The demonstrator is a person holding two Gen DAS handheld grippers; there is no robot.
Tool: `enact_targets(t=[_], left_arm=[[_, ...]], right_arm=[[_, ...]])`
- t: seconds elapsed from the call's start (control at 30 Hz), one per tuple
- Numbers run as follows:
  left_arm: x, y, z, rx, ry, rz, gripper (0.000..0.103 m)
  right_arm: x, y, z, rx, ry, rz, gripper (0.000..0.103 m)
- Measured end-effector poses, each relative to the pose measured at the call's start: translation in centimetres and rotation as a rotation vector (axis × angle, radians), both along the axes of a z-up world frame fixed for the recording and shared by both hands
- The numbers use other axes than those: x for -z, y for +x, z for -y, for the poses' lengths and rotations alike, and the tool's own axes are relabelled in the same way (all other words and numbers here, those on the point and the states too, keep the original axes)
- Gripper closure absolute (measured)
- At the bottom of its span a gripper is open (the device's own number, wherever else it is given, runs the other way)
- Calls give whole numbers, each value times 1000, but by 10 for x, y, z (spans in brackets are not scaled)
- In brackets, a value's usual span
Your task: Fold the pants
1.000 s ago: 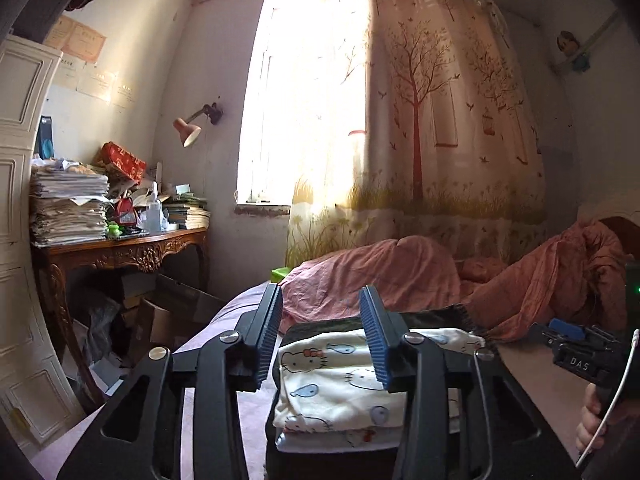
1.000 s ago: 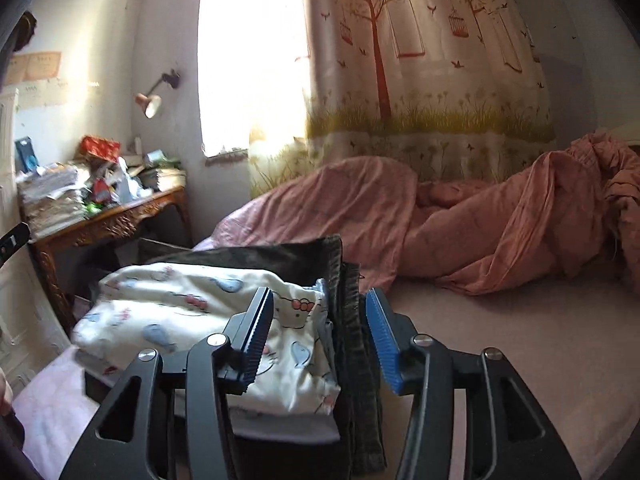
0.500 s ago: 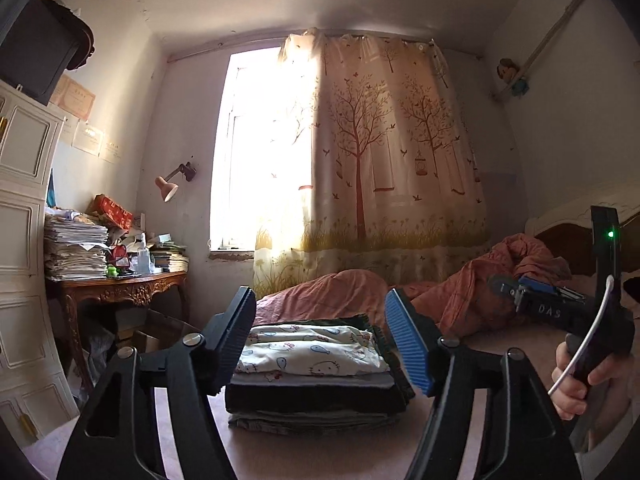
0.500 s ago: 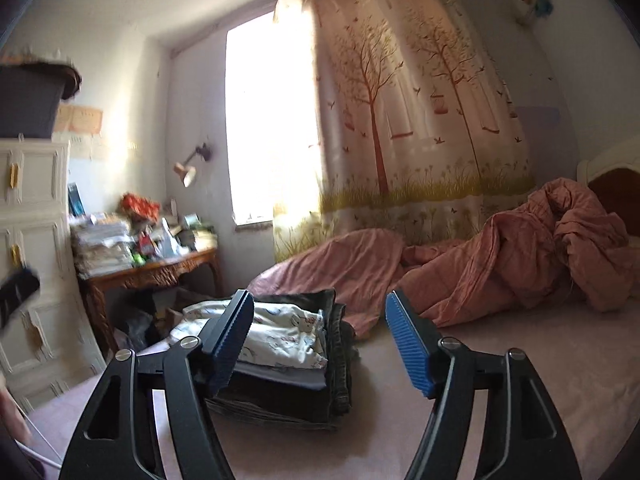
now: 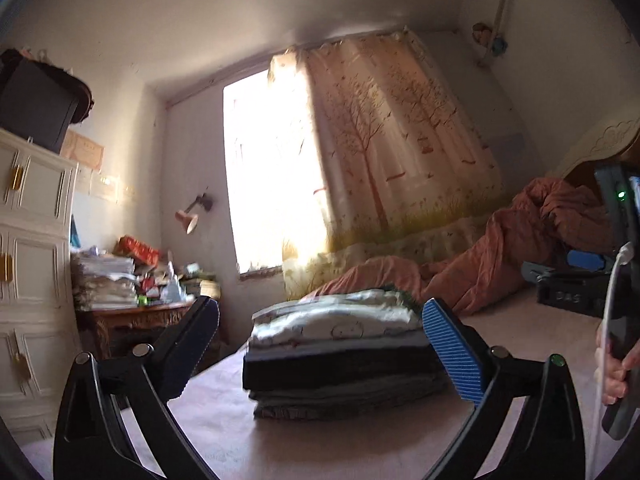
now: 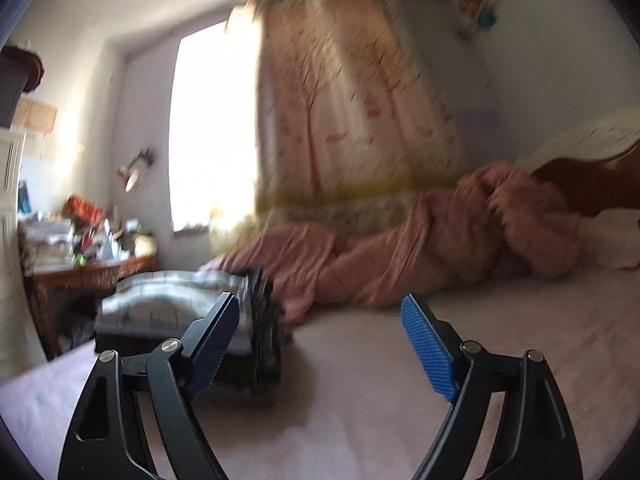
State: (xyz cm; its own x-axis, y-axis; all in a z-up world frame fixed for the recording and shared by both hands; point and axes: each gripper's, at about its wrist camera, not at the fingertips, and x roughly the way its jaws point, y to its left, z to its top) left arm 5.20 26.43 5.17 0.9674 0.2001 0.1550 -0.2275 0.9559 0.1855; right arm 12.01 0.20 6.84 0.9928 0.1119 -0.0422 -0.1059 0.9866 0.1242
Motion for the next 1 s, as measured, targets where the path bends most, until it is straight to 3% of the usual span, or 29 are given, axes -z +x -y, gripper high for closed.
enact_targets(t=[0.13, 0.2, 0.23, 0.3, 0.37, 0.53, 0.6, 1.0], left_arm=[[41, 39, -21, -56, -81, -156, 2], [52, 52, -24, -105, -95, -220, 2], [52, 51, -26, -106, -113, -218, 1], [50, 42, -26, -93, -128, -181, 1], [48, 39, -19, -79, -105, -170, 0], [45, 47, 5, -50, -12, -203, 0], [45, 49, 6, -58, -4, -215, 0], [45, 62, -20, -61, -170, -269, 0]], right_arm=[[54, 38, -16, 48, -19, -94, 17], [70, 66, -20, 52, -45, -242, 17], [72, 71, -17, 43, -35, -274, 17], [73, 68, -14, 29, -11, -260, 14], [69, 55, -13, 10, 5, -221, 1], [55, 28, -33, -57, -77, -89, 1], [53, 28, -37, -63, -86, -84, 1], [55, 43, -42, -106, -90, -157, 1]])
